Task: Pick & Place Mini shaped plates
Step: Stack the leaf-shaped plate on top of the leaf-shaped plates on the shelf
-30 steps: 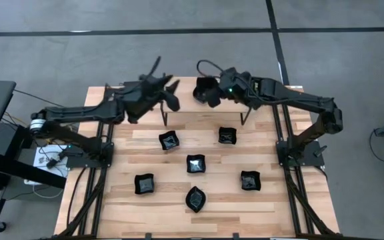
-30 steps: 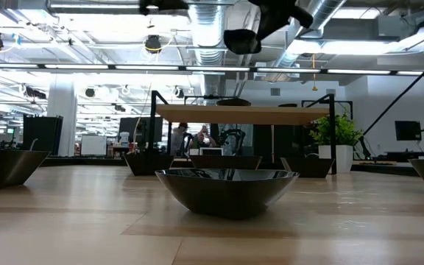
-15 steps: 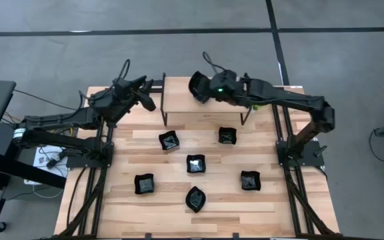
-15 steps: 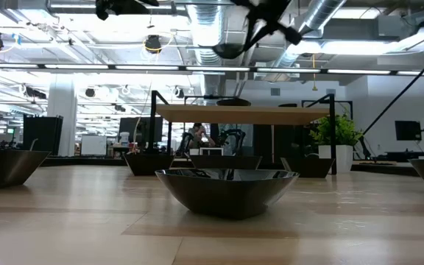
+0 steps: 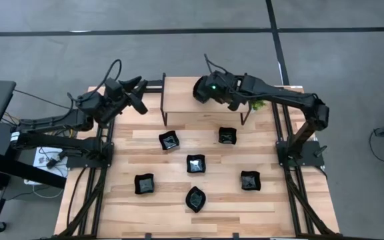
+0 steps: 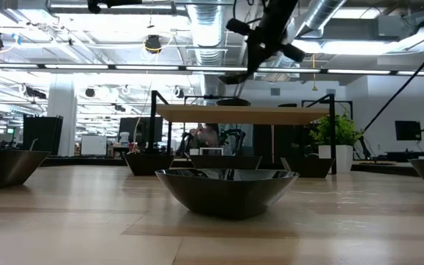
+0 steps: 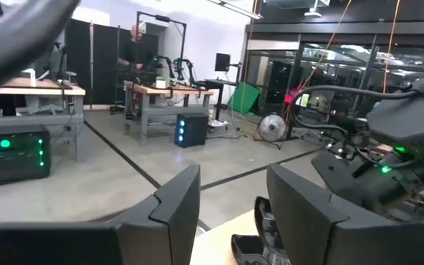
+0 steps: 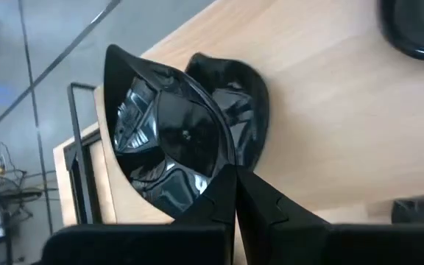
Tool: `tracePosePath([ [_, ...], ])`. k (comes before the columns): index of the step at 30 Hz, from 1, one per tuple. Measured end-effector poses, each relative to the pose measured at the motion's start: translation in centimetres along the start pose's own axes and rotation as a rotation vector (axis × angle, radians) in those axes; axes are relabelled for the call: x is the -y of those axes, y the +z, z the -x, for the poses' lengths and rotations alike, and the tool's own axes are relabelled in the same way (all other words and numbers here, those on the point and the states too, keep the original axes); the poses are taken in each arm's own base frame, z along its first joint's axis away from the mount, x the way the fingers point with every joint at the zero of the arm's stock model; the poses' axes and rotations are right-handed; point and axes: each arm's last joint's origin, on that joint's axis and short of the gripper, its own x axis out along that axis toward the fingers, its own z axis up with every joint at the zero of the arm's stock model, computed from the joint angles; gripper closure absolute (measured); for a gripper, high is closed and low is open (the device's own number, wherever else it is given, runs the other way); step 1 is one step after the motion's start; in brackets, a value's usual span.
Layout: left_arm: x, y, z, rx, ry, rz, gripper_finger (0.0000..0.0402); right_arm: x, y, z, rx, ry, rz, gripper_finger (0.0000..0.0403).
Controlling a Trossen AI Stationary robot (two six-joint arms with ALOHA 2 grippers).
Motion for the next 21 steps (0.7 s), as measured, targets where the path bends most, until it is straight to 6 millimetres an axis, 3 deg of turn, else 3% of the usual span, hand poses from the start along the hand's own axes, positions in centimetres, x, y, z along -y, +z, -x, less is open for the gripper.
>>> tracePosePath([
  [12, 0.1, -0.1, -0.1, -0.003, 0.000, -0.036, 0.0243, 0.1, 1.6, -2.1, -0.063, -0.047, -0.064, 0.0403],
  [16, 0.0, -0.2, 0.0, -0.010, 0.001, -0.152, 0.0243, 0.2, 1.7, -2.8, -0.081, -0.060, -0.048, 0.0403],
  [21, -1.2, -1.8, 0.7, -0.019, -0.096, -0.149, 0.0243, 0.0, 2.0, -2.9, -0.097, -0.037, -0.028, 0.0403],
])
